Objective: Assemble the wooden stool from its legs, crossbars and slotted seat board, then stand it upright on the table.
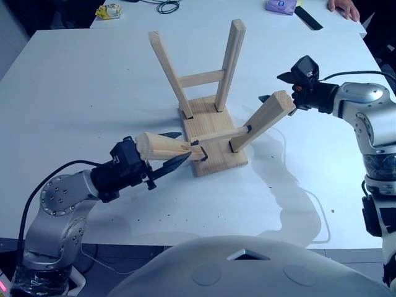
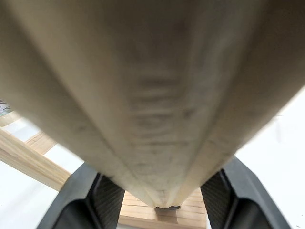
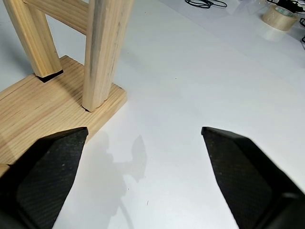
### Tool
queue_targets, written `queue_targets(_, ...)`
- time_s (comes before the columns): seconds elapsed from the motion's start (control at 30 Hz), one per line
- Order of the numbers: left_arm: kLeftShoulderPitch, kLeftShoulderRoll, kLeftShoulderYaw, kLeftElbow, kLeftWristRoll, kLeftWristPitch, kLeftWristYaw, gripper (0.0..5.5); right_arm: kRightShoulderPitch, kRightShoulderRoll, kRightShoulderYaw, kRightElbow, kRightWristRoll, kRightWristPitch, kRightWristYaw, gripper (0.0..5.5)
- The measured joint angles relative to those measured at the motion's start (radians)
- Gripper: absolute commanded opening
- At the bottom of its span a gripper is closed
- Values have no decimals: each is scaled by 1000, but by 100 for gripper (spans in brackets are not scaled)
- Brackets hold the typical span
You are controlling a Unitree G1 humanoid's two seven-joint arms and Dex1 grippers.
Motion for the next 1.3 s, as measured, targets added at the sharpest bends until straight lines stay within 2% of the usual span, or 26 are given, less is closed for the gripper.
queue_targets(0.2,-7,45,36,21,-35,7,-43,205,40,0,-28,-34,2,14,-23,440)
queue_targets(0.93,-80,127,42,104,-107,37,-157,205,113,7,-63,-114,27,49,-70,440)
queue_targets(1.3,-197,140,-63,166,-98,45,-214,205,119,10,-64,-120,28,49,-77,440)
